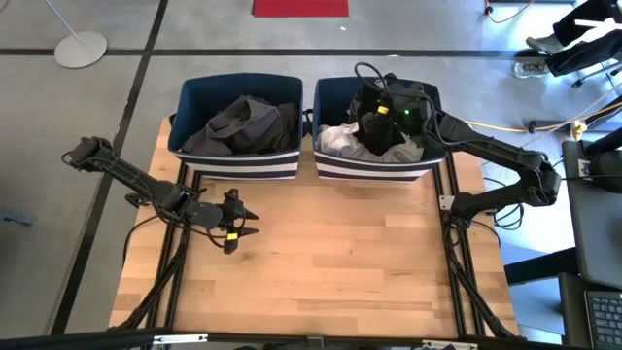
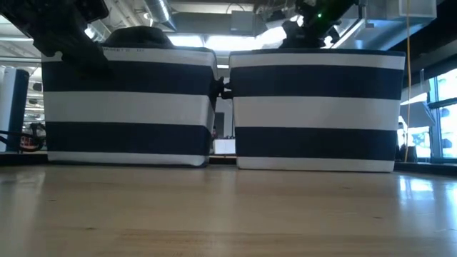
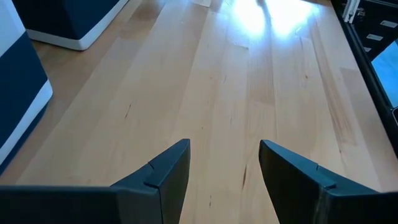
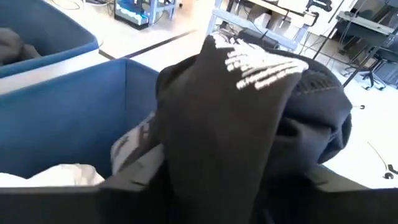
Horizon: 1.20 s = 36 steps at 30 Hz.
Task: Sort clothes
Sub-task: Put the black underwear into the right laundry bin
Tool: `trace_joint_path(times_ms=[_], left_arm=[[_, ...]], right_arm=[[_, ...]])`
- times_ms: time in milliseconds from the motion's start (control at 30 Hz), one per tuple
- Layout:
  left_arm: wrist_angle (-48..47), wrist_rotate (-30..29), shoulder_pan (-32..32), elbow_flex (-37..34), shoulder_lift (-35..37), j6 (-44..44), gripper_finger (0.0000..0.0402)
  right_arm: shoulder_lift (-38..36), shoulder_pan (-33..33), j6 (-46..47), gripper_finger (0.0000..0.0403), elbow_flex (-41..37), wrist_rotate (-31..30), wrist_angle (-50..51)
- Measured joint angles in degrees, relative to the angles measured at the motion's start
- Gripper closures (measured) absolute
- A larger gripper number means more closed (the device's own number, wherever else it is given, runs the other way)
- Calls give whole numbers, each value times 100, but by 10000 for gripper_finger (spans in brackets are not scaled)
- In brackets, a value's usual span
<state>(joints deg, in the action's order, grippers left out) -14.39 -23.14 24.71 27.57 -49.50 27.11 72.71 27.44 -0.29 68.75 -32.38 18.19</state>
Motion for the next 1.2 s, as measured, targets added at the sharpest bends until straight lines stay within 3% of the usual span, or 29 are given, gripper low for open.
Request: trace_joint_path(times_ms=[167, 333, 500, 767, 1033, 1200], left_arm=[[-1, 0, 0, 0, 0, 11, 219], [1, -1, 0, 0, 0, 13, 219], [1, -9, 0, 0, 0, 95, 219], [1, -11, 0, 0, 0, 101, 219], [2, -9, 0, 0, 0, 101, 219], [2, -9, 0, 0, 0, 101, 219]], right_arm=[[-166, -11, 6, 143, 0, 85, 338], [-512, -9, 163, 116, 0, 102, 788], [-942, -9, 505, 112, 0, 416, 1034], [-1137, -7, 1200, 111, 0, 1756, 2649], [-1152, -9, 1507, 111, 0, 1566, 3698], [-1207, -9, 2072, 111, 310, 2037, 3881]])
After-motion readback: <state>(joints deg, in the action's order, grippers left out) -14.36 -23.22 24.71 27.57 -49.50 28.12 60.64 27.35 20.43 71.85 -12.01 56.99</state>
